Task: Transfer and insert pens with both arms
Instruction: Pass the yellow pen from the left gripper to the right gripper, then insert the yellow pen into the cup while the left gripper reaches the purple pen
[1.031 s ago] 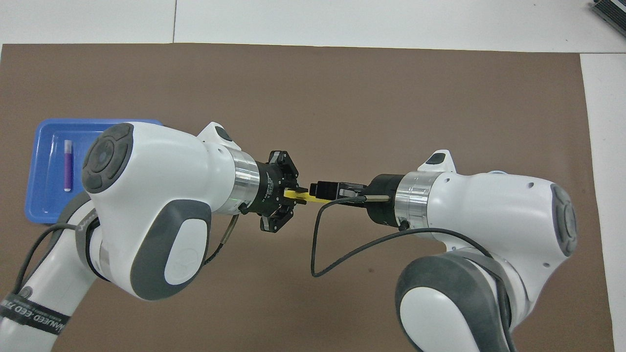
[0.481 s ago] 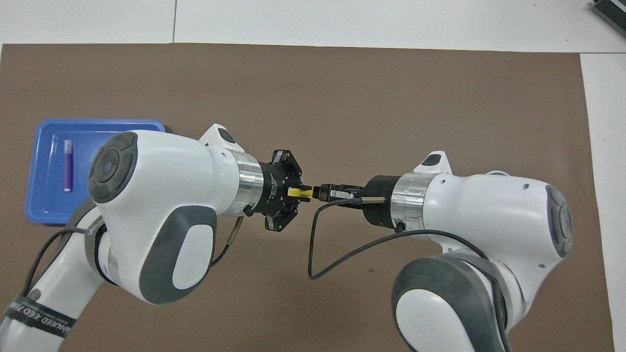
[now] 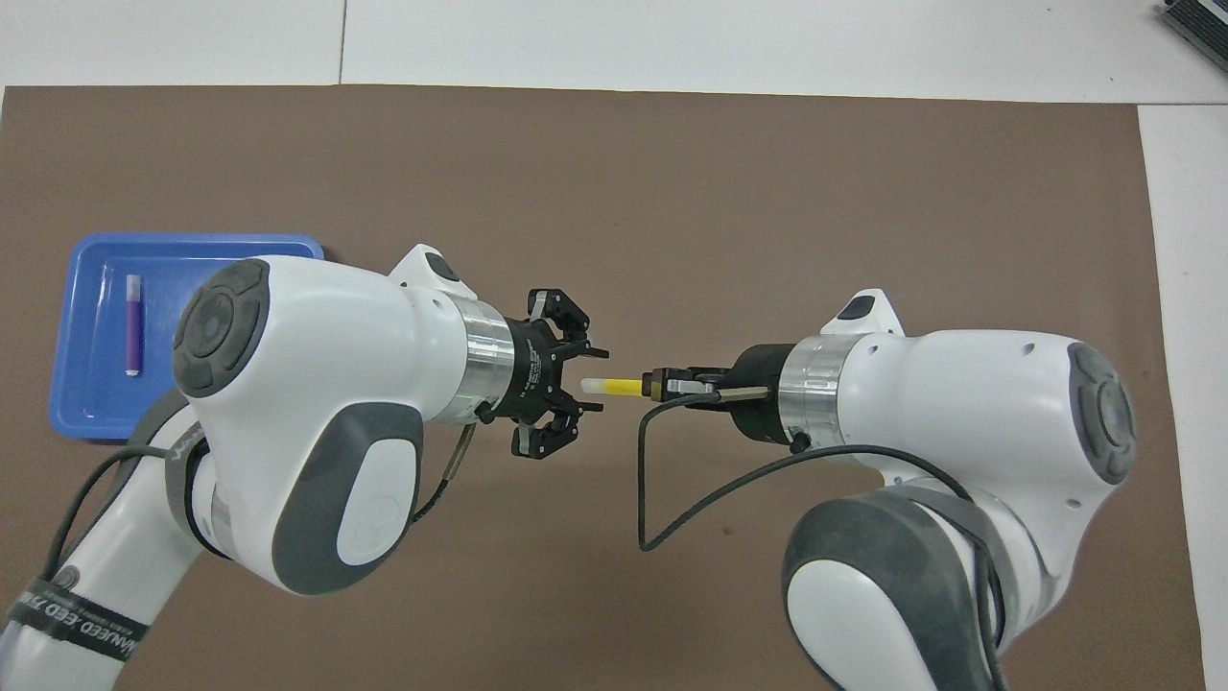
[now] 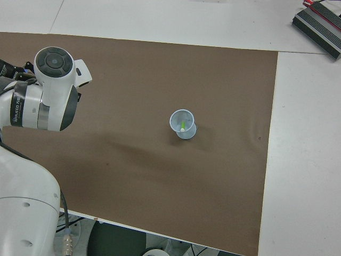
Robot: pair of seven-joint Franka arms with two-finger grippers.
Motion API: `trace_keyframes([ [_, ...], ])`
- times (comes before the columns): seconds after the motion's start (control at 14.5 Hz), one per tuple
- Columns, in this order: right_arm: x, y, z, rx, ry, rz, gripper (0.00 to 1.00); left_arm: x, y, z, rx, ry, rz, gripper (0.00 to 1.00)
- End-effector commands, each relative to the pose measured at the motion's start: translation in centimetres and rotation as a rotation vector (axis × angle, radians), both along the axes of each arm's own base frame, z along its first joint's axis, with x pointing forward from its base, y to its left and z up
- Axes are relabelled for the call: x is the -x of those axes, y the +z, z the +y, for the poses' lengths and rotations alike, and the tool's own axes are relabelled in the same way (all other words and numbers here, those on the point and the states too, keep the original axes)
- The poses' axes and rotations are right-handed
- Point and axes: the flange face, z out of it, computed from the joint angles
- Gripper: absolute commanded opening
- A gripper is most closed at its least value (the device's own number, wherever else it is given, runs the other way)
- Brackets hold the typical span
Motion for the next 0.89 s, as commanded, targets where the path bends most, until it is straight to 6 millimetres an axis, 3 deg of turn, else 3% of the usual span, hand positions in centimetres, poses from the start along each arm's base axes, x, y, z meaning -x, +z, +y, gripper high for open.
trace_keyframes([
  [0.0, -1.1, 1.1, -3.2, 0.130, 0.037, -0.002, 0.00, -0.7, 0.3, 3.3, -0.005, 0.061, 0.011, 1.00],
  [0.21, -1.3, 1.1, -5.8, 0.302, 0.085, -0.013, 0.00, -4.5, 1.4, 10.0, -0.001, 0.191, -0.014, 1.00],
  [0.34, -1.3, 1.2, -7.7, 0.448, 0.127, -0.032, 0.00, -7.1, 2.2, 17.2, 0.002, 0.321, -0.029, 1.00],
  [0.62, -2.4, 1.0, -13.2, 0.593, 0.206, -0.053, 0.00, -8.6, 2.2, 23.8, -0.003, 0.441, -0.027, 1.00],
  [0.83, -3.1, 0.7, -18.3, 0.643, 0.260, -0.058, 0.00, -9.2, 2.5, 26.1, -0.004, 0.466, -0.051, 1.00],
])
